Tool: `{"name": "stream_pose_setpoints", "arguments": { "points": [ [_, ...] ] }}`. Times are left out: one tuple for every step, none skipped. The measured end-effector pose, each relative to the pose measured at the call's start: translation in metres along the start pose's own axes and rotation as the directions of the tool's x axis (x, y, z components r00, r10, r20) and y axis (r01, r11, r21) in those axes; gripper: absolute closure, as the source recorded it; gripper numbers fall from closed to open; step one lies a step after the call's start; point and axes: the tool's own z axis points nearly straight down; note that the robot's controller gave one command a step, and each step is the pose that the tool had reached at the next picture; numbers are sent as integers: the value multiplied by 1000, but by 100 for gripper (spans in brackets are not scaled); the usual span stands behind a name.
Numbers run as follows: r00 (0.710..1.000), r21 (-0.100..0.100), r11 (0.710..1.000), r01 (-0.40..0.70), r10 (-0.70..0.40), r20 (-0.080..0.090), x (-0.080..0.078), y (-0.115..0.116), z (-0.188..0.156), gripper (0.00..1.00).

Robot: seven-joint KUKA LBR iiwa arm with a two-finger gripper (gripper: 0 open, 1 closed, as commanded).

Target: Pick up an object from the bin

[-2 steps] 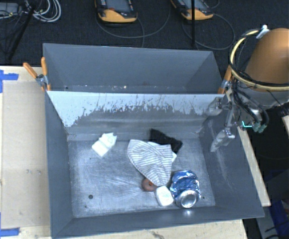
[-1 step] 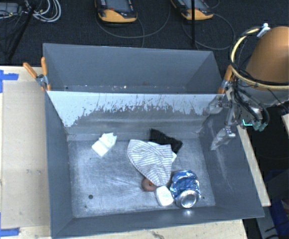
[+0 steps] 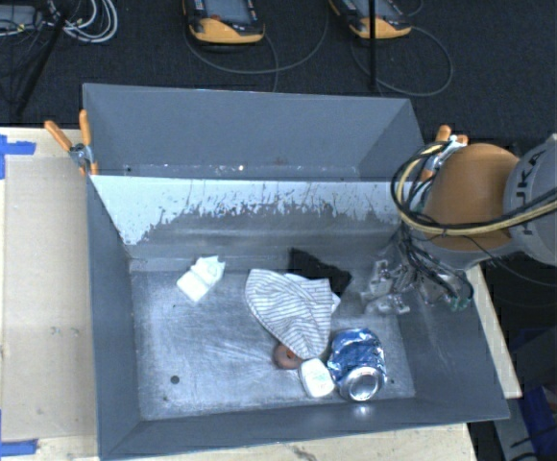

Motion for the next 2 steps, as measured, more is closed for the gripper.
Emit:
{"name": "stream_pose_setpoints", "arguments": {
  "points": [
    [1000,1,1000,0,0,2,0,0,-1,100],
    [1000,5,1000,22,-22,19,-40,-15,5,0]
  ]
}}
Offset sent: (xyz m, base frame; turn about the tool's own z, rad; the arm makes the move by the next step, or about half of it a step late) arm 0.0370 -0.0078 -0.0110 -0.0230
